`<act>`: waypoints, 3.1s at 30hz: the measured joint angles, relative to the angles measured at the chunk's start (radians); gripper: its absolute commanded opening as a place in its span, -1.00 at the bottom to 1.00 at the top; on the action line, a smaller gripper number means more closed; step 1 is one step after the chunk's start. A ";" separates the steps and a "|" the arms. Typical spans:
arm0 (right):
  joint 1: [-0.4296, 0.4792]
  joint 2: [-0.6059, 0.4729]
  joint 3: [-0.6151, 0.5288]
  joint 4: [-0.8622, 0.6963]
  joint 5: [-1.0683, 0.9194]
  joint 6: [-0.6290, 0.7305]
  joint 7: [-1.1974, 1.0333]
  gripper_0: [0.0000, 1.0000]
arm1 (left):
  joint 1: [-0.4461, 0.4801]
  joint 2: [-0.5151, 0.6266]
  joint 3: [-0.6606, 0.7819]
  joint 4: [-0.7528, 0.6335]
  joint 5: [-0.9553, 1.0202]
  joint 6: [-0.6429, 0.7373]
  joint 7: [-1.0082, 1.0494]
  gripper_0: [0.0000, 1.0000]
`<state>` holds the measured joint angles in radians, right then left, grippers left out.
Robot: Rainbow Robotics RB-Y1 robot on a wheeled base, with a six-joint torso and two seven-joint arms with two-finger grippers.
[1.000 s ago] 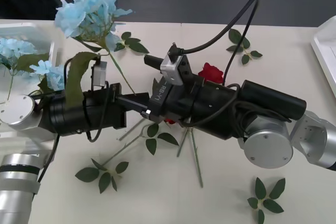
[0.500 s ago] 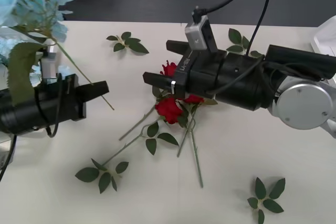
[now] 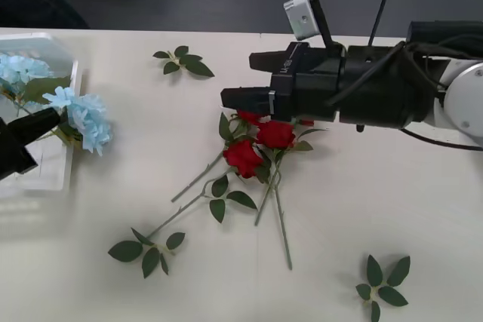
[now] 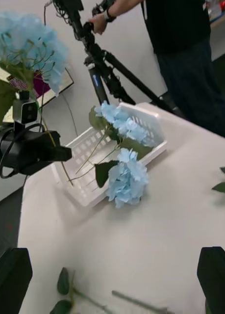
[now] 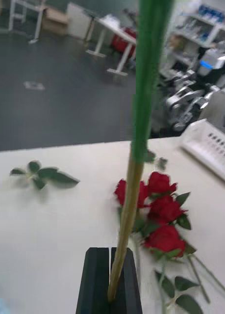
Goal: Put the red flowers into the right box and the blue flowers into the left box
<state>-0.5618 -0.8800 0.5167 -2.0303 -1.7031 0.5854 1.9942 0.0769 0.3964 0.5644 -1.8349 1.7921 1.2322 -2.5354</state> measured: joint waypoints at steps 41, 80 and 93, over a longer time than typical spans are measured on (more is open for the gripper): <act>-0.086 0.051 0.021 -0.091 0.489 0.632 -1.243 1.00 | -0.124 0.249 -0.055 0.178 -1.135 -0.104 0.991 -1.00; -0.086 0.144 0.202 0.143 0.928 0.655 -1.533 1.00 | -0.198 0.249 -0.153 0.272 -1.137 -0.054 0.991 1.00; -0.086 0.146 0.200 0.176 1.053 0.699 -1.673 1.00 | -0.112 0.249 -0.022 -0.024 -1.087 0.070 0.991 1.00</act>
<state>-0.6483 -0.7341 0.7167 -1.8548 -0.6496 1.2845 0.3209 -0.0351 0.6457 0.5424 -1.8590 0.7054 1.3022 -1.5444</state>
